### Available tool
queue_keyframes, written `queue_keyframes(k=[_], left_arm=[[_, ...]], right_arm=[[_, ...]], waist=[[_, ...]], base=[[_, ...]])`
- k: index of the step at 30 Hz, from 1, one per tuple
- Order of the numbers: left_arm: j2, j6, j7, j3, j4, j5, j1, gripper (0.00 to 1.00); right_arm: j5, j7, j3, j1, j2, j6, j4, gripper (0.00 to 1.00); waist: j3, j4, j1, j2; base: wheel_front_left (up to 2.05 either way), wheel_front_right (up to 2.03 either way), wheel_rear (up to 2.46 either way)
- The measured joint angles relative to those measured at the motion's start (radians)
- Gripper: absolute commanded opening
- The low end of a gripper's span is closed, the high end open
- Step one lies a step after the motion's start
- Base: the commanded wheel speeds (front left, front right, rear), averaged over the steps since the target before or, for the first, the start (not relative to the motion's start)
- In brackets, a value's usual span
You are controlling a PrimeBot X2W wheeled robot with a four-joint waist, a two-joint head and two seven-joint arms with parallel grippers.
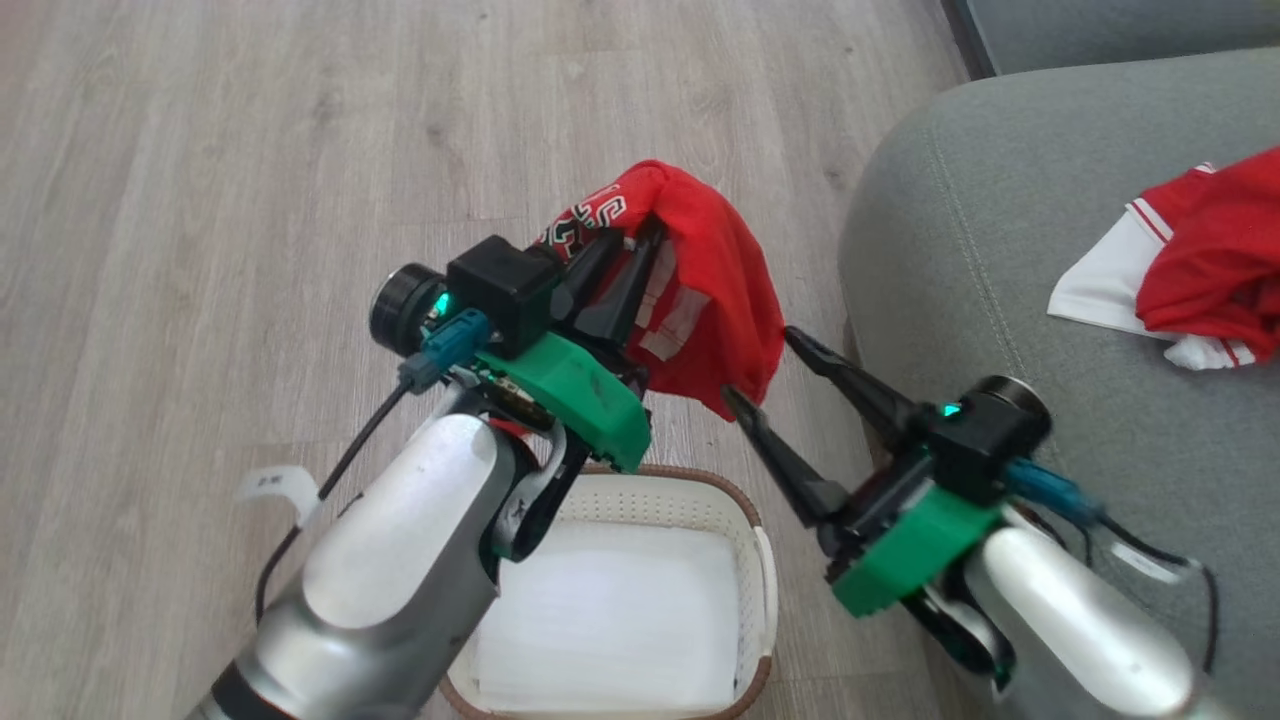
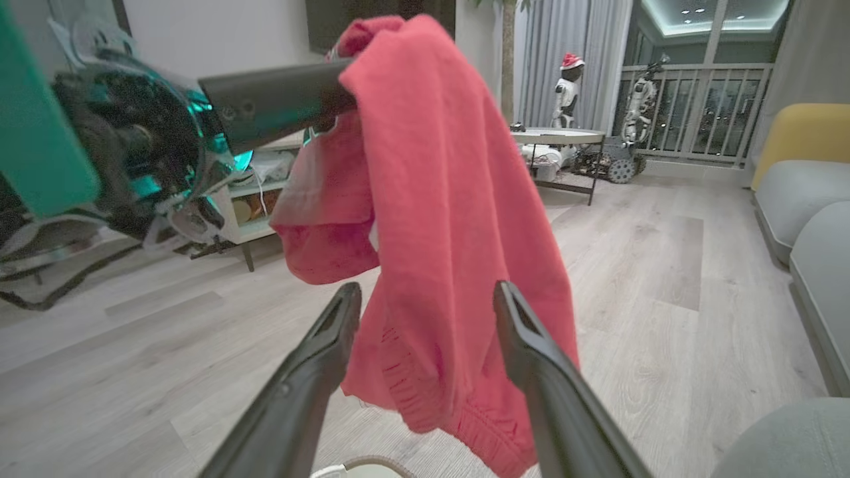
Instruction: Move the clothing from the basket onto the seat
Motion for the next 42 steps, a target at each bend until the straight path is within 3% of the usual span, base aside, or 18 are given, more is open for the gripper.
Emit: queue_keyframes(k=[5, 11, 23, 24, 25, 37, 42], left_arm=[[-0.013, -0.010, 0.000, -0.027, 0.006, 0.000, 0.000, 0.00], [-0.028, -0.018, 0.001, -0.045, 0.008, 0.000, 0.000, 0.00], [-0.038, -0.019, 0.001, -0.069, 0.008, -0.025, 0.004, 0.00], [-0.038, -0.019, 0.001, -0.069, 0.008, -0.025, 0.005, 0.00], [-0.038, -0.019, 0.001, -0.069, 0.009, -0.025, 0.005, 0.00], [-0.025, -0.017, -0.005, -0.069, 0.014, -0.035, 0.028, 0.00], [-0.018, -0.016, -0.009, -0.078, 0.027, -0.044, 0.058, 0.00]], right_arm=[[0.037, 0.000, 0.086, -0.088, 0.018, 0.000, 0.125, 1.00], [0.056, 0.000, 0.114, -0.173, 0.031, 0.000, 0.246, 1.00], [0.056, 0.000, 0.115, -0.190, 0.067, 0.000, 0.340, 1.00], [0.061, 0.000, 0.115, -0.190, 0.070, 0.000, 0.343, 0.38], [0.065, 0.000, 0.115, -0.190, 0.072, 0.000, 0.345, 0.00], [0.088, 0.000, 0.055, -0.183, 0.061, 0.000, 0.291, 0.00], [0.088, 0.000, -0.014, -0.151, 0.039, 0.000, 0.252, 0.00]], waist=[[0.002, 0.016, 0.0000, 0.0000], [0.004, 0.042, 0.0000, 0.0000], [-0.011, 0.083, 0.0000, 0.0000], [-0.012, 0.083, 0.0000, 0.0000], [-0.014, 0.084, 0.0000, 0.0000], [-0.025, 0.051, 0.0000, 0.0000], [-0.022, 0.035, 0.0000, 0.0000]], base=[[0.00, 0.00, 0.00], [0.00, 0.00, 0.00], [0.00, 0.00, 0.00], [0.00, 0.00, 0.00], [0.00, 0.00, 0.00], [0.00, 0.00, 0.00], [0.00, 0.00, 0.00]])
